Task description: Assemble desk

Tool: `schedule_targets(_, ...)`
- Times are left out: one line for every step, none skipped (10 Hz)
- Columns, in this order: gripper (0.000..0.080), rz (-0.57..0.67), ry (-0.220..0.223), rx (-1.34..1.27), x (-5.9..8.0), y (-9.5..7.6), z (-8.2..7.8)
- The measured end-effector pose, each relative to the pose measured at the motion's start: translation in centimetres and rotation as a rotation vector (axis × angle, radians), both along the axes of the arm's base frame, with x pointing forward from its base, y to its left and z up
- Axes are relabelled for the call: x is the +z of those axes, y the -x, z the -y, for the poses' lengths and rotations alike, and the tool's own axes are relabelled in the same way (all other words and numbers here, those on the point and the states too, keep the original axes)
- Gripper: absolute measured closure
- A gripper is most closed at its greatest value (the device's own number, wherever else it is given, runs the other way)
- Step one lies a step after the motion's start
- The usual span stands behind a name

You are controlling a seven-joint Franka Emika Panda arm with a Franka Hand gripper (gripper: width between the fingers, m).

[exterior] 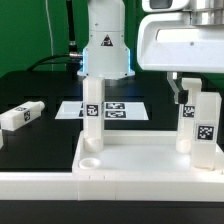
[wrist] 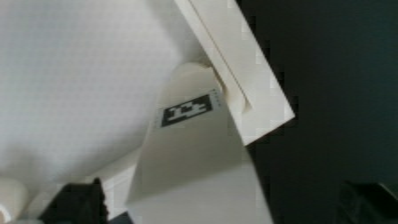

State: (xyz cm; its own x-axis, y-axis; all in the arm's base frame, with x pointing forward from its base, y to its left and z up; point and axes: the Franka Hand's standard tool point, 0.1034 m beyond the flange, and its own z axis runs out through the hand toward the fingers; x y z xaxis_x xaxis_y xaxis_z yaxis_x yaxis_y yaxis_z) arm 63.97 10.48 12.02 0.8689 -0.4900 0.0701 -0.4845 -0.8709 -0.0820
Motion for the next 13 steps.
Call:
schedule_targets(0.0150,0.002,0.007,0.057,-0.01,0.01,-0.02)
schedule_targets(0.0150,0.004,0.021,0.137,-0.01,0.01,0.04)
schedule_targets(0.0150,0.006,0.028,0.187,-0.01,-0.01,0.19)
schedule_targets(0.0163,0.007,0.034,0.235,-0.01,-0.03,0.31)
schedule_targets(0.0163,0.007,0.034,0.235,-0.01,-0.03,0.30)
schedule_targets(0.0332,0.007,0.034,0.234,-0.01,-0.03,0.31)
schedule_targets(0.0514,0.007,0.034,0.234,-0.01,-0.03,0.32)
schedule_targets(0.0511,0.007,0.034,0.233,-0.01,-0.03,0.32)
schedule_targets(0.0511,0.007,0.032,0.212,-0.01,-0.03,0.34)
schedule_targets(0.0511,0.007,0.031,0.207,-0.01,-0.03,0.34)
schedule_targets(0.0511,0.005,0.028,0.174,-0.01,-0.04,0.35)
schedule_targets(0.0511,0.002,0.019,0.093,-0.03,-0.01,0.41)
schedule_targets(0.0511,0.000,0.012,0.029,-0.04,0.00,0.46)
